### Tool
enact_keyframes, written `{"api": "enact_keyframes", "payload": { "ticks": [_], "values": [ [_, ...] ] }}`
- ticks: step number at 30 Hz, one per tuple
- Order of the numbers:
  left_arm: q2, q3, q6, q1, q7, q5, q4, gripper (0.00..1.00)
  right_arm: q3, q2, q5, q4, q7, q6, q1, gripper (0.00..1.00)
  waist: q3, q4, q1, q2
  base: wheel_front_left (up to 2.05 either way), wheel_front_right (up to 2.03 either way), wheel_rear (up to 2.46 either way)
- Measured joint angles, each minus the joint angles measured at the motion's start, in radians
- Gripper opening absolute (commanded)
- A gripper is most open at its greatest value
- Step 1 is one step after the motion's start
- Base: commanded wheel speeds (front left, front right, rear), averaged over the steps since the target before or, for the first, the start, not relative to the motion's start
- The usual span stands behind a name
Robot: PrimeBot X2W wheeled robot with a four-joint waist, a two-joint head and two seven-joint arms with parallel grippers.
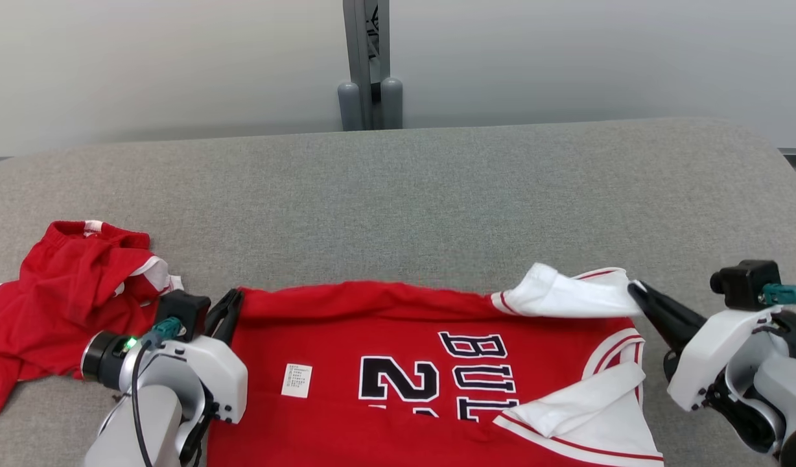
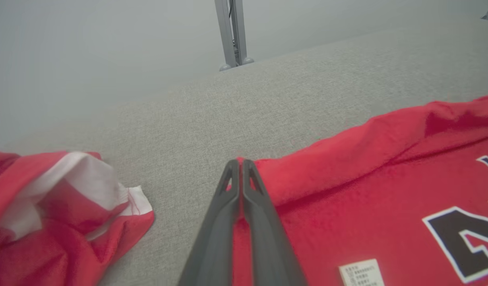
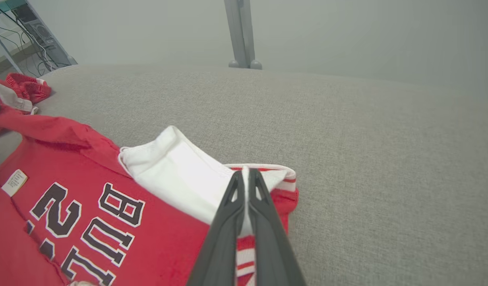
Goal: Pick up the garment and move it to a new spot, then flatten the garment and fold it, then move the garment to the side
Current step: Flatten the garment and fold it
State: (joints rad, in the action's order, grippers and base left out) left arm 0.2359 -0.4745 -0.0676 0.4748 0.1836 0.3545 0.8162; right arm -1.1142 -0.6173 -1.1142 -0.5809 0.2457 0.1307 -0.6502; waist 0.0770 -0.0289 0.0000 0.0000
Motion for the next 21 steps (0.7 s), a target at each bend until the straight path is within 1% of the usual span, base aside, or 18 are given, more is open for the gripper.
{"api": "enact_keyframes", "payload": {
  "ticks": [5, 12, 14, 18, 20, 21],
  "values": [
    [0.012, -0.013, 0.017, -0.047, -0.038, -0.001, -0.055, 0.0, -0.041, -0.024, -0.071, 0.05, -0.022, 0.0, 0.021, 0.0, -0.015, -0.003, 0.0, 0.0, 0.0, 0.0, 0.0],
    [0.049, -0.029, 0.031, -0.094, -0.089, -0.004, -0.128, 0.0, -0.082, -0.065, -0.153, 0.119, -0.084, 0.0, 0.024, 0.0, -0.028, -0.004, 0.0, 0.0, 0.0, 0.0, 0.0],
    [0.07, -0.033, 0.034, -0.106, -0.104, -0.009, -0.147, 0.0, -0.09, -0.078, -0.164, 0.146, -0.102, 0.0, 0.024, 0.0, -0.03, -0.006, 0.0, 0.0, 0.0, 0.0, 0.0],
    [0.102, -0.048, 0.033, -0.134, -0.142, -0.014, -0.187, 0.0, -0.114, -0.115, -0.185, 0.171, -0.172, 0.0, 0.023, 0.0, -0.031, -0.01, 0.0, 0.0, 0.0, 0.0, 0.0],
    [0.113, -0.059, 0.028, -0.15, -0.175, -0.014, -0.201, 0.0, -0.116, -0.121, -0.225, 0.182, -0.208, 0.0, 0.025, 0.0, -0.031, -0.01, 0.0, 0.0, 0.0, 0.0, 0.0],
    [0.127, -0.067, 0.024, -0.166, -0.201, -0.014, -0.221, 0.0, -0.117, -0.129, -0.24, 0.195, -0.228, 0.0, 0.025, 0.0, -0.03, -0.01, 0.0, 0.0, 0.0, 0.0, 0.0]
  ]
}}
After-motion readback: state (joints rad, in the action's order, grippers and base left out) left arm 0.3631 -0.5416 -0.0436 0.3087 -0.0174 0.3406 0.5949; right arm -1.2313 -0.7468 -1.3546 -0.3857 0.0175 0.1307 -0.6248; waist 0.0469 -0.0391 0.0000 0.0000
